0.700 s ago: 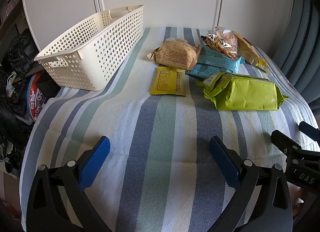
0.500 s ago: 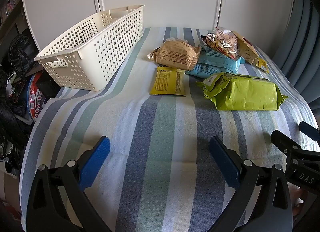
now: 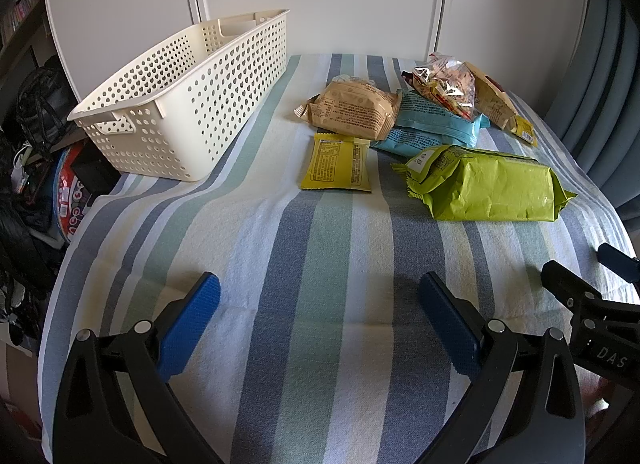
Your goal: Organize snacks
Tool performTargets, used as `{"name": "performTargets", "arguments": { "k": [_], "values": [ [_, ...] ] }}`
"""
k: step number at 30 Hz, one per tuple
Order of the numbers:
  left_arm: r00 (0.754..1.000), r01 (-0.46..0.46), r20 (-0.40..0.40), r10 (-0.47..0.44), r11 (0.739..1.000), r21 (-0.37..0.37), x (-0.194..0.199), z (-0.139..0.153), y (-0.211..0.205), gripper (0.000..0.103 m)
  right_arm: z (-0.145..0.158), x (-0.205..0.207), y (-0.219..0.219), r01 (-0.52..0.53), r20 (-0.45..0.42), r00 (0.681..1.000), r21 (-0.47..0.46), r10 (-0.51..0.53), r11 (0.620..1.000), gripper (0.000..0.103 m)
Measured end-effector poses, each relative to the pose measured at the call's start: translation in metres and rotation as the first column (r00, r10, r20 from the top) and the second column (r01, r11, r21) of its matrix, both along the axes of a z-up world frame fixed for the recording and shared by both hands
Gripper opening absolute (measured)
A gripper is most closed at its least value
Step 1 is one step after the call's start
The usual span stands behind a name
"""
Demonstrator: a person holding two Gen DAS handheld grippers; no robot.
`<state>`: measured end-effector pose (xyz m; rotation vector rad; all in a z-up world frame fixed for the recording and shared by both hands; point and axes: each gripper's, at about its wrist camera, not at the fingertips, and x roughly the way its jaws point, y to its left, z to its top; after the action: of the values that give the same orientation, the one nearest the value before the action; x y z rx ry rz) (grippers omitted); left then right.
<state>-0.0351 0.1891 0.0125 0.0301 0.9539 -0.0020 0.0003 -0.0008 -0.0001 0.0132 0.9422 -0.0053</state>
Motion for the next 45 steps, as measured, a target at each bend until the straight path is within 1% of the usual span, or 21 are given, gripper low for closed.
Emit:
{"name": "performTargets", "arguments": {
  "k": [45],
  "values": [
    [1.000,0.003,-0.002,-0.003,1.000,0.000,-0.0009,0.0000,0.0001,0.101,0.0012,-0.0017,-0.0003,-0.015,-0.006,1.000,-0.005,0.015,1.000,0.098]
  ]
}}
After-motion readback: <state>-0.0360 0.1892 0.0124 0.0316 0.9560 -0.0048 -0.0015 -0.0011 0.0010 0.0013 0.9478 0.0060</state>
